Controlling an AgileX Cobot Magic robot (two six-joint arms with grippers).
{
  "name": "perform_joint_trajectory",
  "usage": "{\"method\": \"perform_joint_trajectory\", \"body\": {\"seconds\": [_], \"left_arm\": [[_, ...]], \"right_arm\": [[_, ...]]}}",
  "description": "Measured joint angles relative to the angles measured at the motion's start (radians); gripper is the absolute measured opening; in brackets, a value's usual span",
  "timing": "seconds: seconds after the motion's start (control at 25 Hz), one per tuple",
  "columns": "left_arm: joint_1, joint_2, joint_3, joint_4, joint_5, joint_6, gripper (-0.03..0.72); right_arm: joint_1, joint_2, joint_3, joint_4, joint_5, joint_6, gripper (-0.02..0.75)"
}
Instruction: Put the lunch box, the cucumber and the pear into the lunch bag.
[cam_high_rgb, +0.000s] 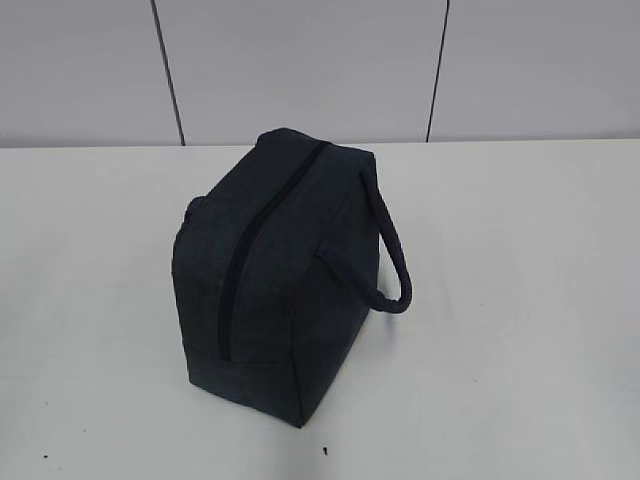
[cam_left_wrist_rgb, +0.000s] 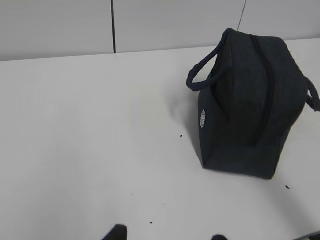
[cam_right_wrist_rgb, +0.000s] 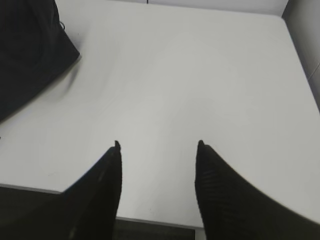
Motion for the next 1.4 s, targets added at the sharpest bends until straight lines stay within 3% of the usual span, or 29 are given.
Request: {"method": "perform_joint_trajectory", "body": {"seconds": [0.44, 1.12, 1.28, 1.4], "left_arm": [[0.000, -0.075, 0.089, 0.011, -0.101, 0.000, 0.319], [0.001, -0.075, 0.091, 0.012, -0.101, 0.000, 0.299], [0.062, -0.075, 0.091, 0.011, -0.101, 0.000, 0.290], [0.159, -0.075, 0.091, 0.011, -0.101, 0.000, 0.288]], "right_arm": [[0.000, 0.000, 0.188, 0.000, -0.101, 0.002, 0.376], [0.000, 0.000, 0.194, 0.000, -0.121, 0.002, 0.376], [0.000, 0.000, 0.194, 0.000, -0.123, 0.002, 0.376], [0.000, 0.000, 0.194, 0.000, -0.123, 0.002, 0.376]]}}
